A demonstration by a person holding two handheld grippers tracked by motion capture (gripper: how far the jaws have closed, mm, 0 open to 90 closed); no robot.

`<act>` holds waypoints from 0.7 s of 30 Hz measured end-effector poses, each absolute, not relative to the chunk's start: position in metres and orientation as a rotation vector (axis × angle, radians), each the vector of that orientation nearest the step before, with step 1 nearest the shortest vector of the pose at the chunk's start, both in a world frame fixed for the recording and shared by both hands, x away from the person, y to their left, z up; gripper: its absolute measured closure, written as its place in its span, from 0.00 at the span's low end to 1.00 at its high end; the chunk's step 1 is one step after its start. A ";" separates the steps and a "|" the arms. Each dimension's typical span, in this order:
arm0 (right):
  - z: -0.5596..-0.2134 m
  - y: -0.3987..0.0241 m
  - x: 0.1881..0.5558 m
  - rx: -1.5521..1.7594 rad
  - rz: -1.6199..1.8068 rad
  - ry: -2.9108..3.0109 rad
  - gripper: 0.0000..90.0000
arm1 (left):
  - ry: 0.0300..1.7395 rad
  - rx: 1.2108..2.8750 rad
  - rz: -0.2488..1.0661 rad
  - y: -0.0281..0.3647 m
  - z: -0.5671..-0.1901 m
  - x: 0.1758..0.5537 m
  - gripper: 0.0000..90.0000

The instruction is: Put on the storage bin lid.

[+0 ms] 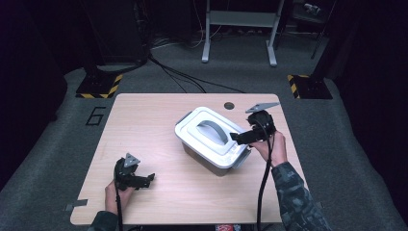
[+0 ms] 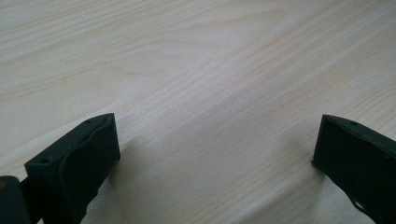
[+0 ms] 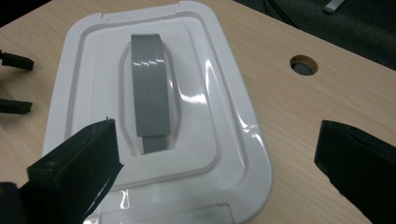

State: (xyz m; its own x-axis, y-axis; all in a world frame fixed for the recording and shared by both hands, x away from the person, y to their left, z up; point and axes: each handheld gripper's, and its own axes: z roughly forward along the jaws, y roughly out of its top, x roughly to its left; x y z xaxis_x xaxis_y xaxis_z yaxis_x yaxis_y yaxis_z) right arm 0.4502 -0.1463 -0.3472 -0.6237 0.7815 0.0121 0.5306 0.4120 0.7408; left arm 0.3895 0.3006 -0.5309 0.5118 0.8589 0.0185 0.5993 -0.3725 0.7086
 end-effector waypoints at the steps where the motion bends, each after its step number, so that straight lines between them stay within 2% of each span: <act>1: -0.348 -0.151 0.447 1.153 1.045 2.327 0.00 | 1.185 2.105 0.515 0.301 -0.531 0.389 0.00; 10: -0.370 -0.199 0.427 1.243 1.007 2.245 0.00 | 1.190 2.098 0.515 0.300 -0.531 0.390 0.00; 21: -0.428 -0.242 0.411 1.416 0.930 2.198 0.00 | 1.189 2.091 0.521 0.300 -0.532 0.390 0.00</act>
State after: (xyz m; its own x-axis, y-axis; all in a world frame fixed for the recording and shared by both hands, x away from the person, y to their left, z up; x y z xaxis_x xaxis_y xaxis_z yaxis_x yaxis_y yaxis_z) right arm 0.4114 -0.2416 -0.4280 -0.4303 0.9014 0.0470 0.6612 0.2794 0.6962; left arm 0.3898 0.3000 -0.5316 0.5052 0.8628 0.0158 0.5963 -0.3622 0.7164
